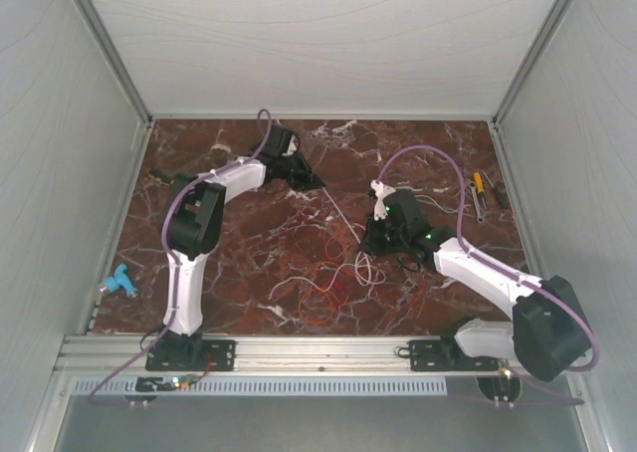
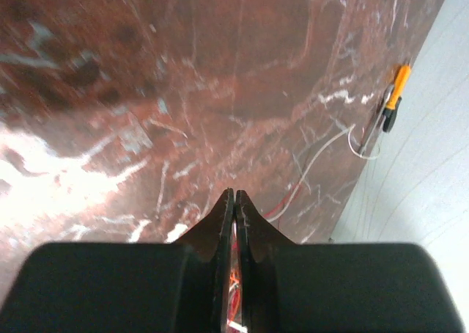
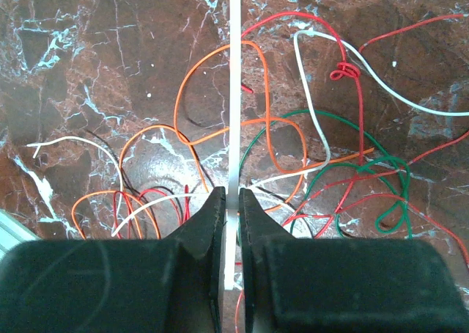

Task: Zip-tie the wires
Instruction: Tie the cable at the center of the board.

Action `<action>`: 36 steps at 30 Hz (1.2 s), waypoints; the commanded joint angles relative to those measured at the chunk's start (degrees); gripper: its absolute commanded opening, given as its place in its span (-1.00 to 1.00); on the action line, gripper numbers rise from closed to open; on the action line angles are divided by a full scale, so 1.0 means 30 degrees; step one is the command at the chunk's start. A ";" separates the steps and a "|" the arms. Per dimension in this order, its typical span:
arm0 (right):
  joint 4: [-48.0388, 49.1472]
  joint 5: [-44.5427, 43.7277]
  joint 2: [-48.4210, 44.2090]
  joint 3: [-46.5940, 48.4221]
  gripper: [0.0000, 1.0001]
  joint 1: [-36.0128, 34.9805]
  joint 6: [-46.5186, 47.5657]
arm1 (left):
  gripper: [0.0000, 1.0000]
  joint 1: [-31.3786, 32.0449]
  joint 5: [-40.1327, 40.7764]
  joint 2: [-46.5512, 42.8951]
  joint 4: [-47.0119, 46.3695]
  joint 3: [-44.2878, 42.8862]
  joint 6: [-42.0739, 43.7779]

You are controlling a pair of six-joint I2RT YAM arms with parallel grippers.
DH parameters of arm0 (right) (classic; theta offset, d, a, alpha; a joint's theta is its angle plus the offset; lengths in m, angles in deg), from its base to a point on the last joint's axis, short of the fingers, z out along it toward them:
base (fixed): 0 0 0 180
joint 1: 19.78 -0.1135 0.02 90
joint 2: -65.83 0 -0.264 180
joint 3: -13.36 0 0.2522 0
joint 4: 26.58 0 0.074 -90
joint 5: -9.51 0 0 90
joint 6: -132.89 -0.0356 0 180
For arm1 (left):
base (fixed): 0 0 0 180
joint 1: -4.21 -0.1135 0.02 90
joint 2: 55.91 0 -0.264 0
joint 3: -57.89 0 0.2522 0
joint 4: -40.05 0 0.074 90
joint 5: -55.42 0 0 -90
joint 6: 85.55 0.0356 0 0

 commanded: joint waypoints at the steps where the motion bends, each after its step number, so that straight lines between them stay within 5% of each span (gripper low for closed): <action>1: -0.0070 -0.0044 -0.0329 -0.0436 -1.00 -0.0222 -0.0292 | -1.00 -0.1077 0.1430 0.1177 0.0089 -0.1881 0.0883; 36: 0.2377 0.0881 0.1505 -0.3518 -1.00 0.0853 -0.1057 | -1.00 -0.5637 0.5434 0.9457 0.6816 -1.6145 0.2378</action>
